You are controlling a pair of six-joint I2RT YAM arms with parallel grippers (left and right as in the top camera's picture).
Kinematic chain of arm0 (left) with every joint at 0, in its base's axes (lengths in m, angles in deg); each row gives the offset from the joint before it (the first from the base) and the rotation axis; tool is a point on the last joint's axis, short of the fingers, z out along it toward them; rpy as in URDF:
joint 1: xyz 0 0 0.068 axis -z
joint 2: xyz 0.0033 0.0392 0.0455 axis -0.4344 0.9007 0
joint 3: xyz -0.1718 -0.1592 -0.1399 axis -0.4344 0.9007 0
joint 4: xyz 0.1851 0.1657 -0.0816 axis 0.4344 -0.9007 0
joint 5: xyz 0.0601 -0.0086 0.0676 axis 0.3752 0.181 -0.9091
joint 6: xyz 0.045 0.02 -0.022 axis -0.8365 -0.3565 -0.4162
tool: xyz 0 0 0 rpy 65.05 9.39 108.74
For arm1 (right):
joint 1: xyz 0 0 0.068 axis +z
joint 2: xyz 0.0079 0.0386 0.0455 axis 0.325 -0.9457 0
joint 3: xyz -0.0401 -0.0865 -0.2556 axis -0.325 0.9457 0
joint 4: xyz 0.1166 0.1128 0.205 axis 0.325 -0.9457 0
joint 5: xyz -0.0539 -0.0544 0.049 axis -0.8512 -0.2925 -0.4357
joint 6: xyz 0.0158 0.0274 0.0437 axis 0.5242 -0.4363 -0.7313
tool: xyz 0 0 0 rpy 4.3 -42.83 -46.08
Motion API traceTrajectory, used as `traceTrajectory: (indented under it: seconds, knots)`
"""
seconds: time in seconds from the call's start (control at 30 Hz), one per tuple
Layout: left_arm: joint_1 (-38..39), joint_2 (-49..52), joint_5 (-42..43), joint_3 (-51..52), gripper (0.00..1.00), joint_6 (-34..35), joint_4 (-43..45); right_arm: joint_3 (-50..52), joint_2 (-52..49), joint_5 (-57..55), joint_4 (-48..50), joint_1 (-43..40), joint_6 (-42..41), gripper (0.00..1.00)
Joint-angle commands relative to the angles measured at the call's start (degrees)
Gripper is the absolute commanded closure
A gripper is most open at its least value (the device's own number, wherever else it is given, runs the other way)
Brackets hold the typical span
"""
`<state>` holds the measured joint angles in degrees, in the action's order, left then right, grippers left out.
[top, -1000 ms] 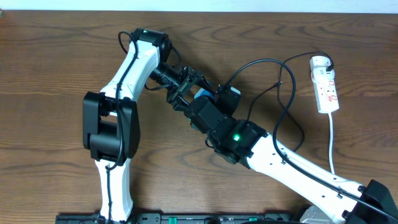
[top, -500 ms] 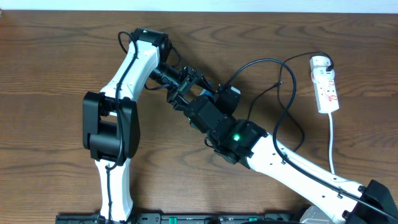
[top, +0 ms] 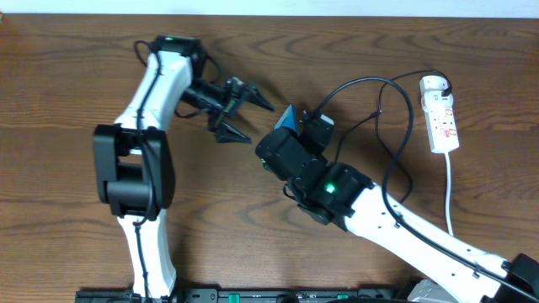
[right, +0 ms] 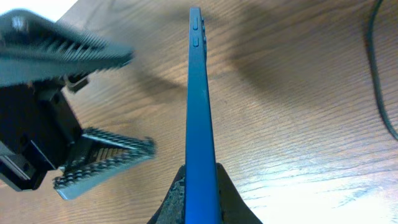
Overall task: Plug charger to phone and switch on socket
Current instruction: 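Open the left gripper, release the phone, and pull the left arm back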
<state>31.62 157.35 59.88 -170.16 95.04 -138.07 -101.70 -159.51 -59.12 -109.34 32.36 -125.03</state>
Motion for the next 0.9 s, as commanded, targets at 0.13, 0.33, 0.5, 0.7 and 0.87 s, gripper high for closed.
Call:
traceTrajectory:
  seconds: [0.13, 0.33, 0.5, 0.7, 0.87]
  knots:
    - [-10.49, -11.10, -9.11, -0.57, 0.06, -3.63, -1.03, -0.92, 6.01, -2.89, -4.66, -0.79, 0.52, 0.99]
    - [-17.16, -27.36, -16.37, -0.57, 0.06, -4.46, -2.05, -0.92, 8.76, -3.02, -6.75, -0.76, 0.57, 0.99]
    - [-18.29, -41.05, -21.90, -0.57, 0.06, -4.46, -4.20, -0.90, 8.74, -2.99, -7.76, -0.76, 0.61, 0.99]
    - [-18.27, -55.89, -33.03, -0.55, 0.06, -4.42, -8.87, -0.90, 8.74, -2.56, -7.98, -0.76, 6.36, 0.99]
    - [-18.29, -66.84, -39.60, 0.76, 0.06, -4.15, -12.76, -0.90, 8.74, -1.42, -7.93, -0.76, 10.01, 0.99]
